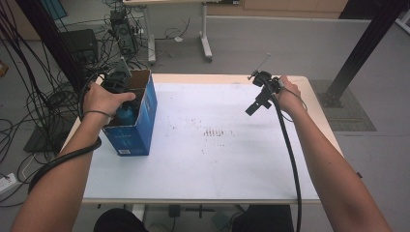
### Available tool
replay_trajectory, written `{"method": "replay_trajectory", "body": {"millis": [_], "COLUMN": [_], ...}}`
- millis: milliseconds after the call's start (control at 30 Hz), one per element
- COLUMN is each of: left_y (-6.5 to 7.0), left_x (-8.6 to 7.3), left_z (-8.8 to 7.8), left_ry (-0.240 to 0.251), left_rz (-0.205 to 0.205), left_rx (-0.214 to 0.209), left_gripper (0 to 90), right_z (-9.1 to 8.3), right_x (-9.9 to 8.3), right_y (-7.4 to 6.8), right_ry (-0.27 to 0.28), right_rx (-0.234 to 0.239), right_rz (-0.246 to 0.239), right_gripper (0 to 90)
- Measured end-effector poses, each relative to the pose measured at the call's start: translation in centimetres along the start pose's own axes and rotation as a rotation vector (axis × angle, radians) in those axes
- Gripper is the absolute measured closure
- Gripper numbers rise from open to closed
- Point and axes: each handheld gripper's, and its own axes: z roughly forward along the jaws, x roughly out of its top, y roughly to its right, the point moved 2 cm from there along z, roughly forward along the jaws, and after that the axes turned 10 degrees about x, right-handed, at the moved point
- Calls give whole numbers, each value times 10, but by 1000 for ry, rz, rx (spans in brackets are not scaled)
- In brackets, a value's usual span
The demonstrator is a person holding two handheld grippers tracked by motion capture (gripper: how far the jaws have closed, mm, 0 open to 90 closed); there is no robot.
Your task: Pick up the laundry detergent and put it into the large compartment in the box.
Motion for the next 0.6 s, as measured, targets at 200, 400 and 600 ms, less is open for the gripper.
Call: {"method": "replay_trajectory", "body": {"millis": [200,400,600], "left_y": [1,1,-1], "left_x": [1,1,0], "left_z": [-10,-22,-32], "left_ry": [13,37,60], "left_rz": [0,2,-1], "left_rx": [-7,0,1], "left_gripper": [322,317,296], "right_z": [0,-1,-3], "right_x": [0,1,1], "right_y": [-1,-2,-3], "right_ry": [-1,-1,2], "right_rx": [-3,-4,-7], "right_rz": [-3,-8,-6], "right_gripper": [69,69,69]}}
